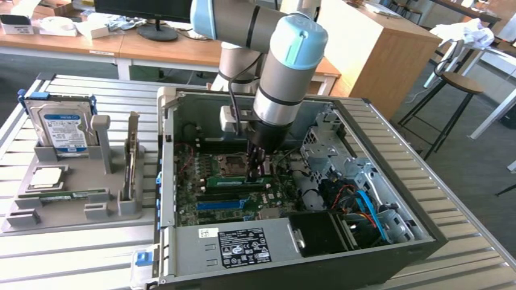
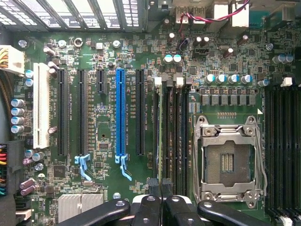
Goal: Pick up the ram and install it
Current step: 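Pick up the ram and move it above insertion slot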
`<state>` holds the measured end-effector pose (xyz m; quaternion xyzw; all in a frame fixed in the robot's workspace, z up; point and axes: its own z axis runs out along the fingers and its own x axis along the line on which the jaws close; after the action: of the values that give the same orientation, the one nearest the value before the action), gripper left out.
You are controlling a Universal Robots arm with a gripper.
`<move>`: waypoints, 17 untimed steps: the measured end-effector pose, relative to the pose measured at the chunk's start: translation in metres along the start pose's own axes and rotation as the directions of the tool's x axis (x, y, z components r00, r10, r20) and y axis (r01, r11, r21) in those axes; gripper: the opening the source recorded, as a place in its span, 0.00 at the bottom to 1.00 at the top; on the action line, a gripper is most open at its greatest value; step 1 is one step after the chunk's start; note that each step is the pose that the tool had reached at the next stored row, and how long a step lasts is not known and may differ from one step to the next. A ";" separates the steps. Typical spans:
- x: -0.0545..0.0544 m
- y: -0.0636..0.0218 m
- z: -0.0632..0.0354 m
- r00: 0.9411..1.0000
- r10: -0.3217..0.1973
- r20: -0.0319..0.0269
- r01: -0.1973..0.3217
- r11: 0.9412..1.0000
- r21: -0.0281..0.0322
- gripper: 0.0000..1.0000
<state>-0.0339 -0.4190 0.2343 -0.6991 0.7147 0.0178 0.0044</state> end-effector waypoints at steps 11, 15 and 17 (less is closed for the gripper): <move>0.000 0.0000 0.0009 1.000 -0.003 0.000 0.003 1.000 0.000 0.11; 0.000 0.0000 0.0010 1.000 -0.005 0.000 0.005 1.000 0.000 0.11; 0.000 0.0000 0.0010 1.000 -0.005 0.000 0.005 1.000 0.000 0.11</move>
<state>-0.0339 -0.4190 0.2334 -0.7010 0.7129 0.0178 0.0044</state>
